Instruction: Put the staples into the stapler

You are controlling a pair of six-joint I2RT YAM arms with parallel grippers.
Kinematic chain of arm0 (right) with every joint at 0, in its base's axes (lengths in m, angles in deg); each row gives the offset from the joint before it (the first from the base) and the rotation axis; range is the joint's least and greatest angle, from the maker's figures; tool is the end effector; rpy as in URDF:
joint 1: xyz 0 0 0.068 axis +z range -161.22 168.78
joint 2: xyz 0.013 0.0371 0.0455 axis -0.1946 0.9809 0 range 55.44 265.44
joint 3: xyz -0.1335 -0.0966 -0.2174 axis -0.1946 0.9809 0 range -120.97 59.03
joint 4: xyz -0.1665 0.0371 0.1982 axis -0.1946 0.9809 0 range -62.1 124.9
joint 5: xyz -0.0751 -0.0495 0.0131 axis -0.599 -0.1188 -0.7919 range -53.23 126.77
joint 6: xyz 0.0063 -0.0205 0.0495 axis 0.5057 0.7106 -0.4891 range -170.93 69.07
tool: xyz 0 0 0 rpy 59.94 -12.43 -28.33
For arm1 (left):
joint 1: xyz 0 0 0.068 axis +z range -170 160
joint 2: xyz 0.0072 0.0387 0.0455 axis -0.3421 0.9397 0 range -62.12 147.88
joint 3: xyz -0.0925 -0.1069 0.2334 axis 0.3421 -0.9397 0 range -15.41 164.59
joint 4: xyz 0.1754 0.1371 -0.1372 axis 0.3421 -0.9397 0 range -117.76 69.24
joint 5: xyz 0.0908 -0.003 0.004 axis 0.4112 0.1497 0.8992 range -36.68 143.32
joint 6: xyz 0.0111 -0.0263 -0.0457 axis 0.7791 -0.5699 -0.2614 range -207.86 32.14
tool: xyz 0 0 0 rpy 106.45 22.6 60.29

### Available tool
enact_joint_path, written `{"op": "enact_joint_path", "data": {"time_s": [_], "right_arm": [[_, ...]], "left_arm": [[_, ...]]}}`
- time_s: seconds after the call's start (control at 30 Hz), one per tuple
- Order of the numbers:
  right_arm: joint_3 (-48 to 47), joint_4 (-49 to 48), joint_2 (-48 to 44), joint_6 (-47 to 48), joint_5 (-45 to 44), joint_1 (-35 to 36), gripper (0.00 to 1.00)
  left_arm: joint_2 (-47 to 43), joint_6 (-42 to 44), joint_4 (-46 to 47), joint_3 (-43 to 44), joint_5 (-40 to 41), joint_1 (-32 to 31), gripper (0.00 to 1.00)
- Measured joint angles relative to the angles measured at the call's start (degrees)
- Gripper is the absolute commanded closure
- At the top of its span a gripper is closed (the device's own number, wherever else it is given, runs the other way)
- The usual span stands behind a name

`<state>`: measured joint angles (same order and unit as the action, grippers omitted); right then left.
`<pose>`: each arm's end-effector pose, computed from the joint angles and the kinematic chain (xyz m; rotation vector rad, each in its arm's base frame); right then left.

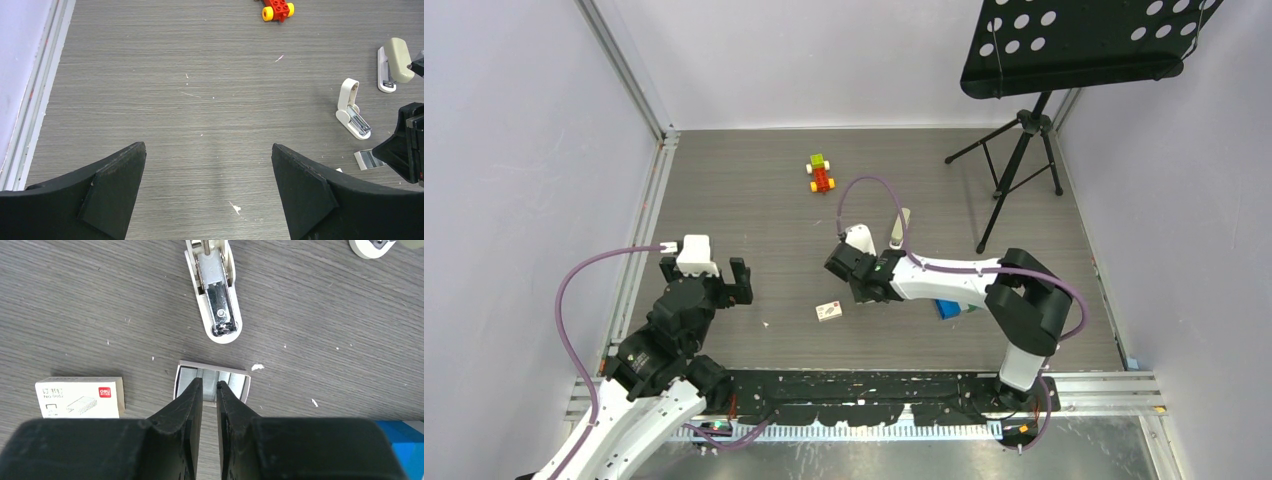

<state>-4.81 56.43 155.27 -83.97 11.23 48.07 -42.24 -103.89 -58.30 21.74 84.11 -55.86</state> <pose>0.1890 0.2880 0.1824 -0.4465 2.4831 0.0153 0.0804 -0.0355 0.2971 -0.0310 1.8741 -0.1053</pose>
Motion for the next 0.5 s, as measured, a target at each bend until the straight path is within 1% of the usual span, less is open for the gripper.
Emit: {"op": "enact_joint_path", "data": {"time_s": [0.2, 0.37, 0.5], "right_arm": [[1.6, -1.9, 0.44, -1.05, 2.01, -1.53, 0.78], [2.99, -2.58, 0.44, -1.84, 3.63, -2.73, 0.74], [3.06, -3.23, 0.44, -2.08, 4.11, -3.08, 0.74]], "left_arm": [[0.0, 0.02, 0.0, 0.0, -0.04, 0.0, 0.01], [0.0, 0.02, 0.0, -0.02, -0.04, 0.0, 0.01], [0.0, 0.02, 0.0, -0.02, -0.2, 0.0, 0.01]]}}
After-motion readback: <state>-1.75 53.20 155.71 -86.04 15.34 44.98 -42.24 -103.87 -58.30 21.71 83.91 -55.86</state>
